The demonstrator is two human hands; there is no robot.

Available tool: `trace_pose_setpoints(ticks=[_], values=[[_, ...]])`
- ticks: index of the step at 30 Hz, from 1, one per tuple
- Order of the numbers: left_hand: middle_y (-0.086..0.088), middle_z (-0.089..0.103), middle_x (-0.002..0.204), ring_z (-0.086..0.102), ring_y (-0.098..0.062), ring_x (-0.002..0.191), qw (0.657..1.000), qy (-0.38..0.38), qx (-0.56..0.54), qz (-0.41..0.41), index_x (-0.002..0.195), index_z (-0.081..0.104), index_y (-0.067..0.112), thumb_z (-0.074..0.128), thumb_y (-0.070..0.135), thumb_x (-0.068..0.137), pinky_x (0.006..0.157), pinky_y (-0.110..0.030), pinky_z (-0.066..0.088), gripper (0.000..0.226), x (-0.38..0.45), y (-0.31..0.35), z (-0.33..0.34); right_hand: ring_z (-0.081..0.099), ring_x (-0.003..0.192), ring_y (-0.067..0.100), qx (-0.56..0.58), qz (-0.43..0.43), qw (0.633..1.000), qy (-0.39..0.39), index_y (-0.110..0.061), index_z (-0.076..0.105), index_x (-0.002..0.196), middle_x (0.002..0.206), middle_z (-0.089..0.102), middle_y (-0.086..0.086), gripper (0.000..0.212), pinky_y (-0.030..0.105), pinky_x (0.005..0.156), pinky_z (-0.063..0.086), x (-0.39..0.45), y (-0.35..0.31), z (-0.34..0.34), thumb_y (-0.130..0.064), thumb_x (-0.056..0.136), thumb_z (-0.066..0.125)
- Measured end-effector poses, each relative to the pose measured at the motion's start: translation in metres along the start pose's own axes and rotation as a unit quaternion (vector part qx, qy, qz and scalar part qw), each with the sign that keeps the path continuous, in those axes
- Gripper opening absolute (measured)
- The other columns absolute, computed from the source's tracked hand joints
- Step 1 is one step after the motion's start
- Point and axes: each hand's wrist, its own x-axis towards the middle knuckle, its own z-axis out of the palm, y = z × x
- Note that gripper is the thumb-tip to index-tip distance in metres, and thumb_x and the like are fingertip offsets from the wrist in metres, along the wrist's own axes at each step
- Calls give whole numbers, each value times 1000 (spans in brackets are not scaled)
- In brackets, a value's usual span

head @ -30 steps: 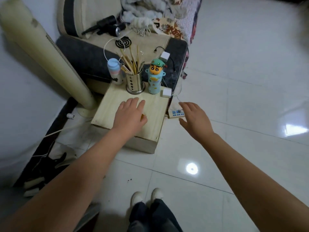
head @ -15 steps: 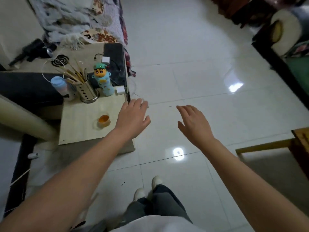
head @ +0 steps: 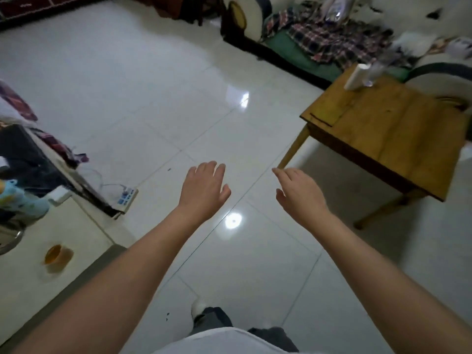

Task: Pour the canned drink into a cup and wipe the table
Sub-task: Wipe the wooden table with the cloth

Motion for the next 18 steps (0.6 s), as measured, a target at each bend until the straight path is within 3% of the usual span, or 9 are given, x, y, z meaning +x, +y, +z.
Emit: trace_pose_setpoints(ticks=[10,18], values=[[-13,51,131,48,-28,117,980,-18,-7,200,131,44,9,41,33,92,99,-39,36,46,34,169,16,50,116,29,11,216,976,19,-7,44,133,120,58,12,47,38,96,41,-143,116,-16,-12,87,52],[-8,48,134,45,-25,122,931,-43,1,362,133,41,12,40,39,92,104,-37,34,49,26,277,40,42,124,24,31,382,923,23,-10,37,137,130,51,8,48,34,101,34,-249,146,-19,-19,91,47]])
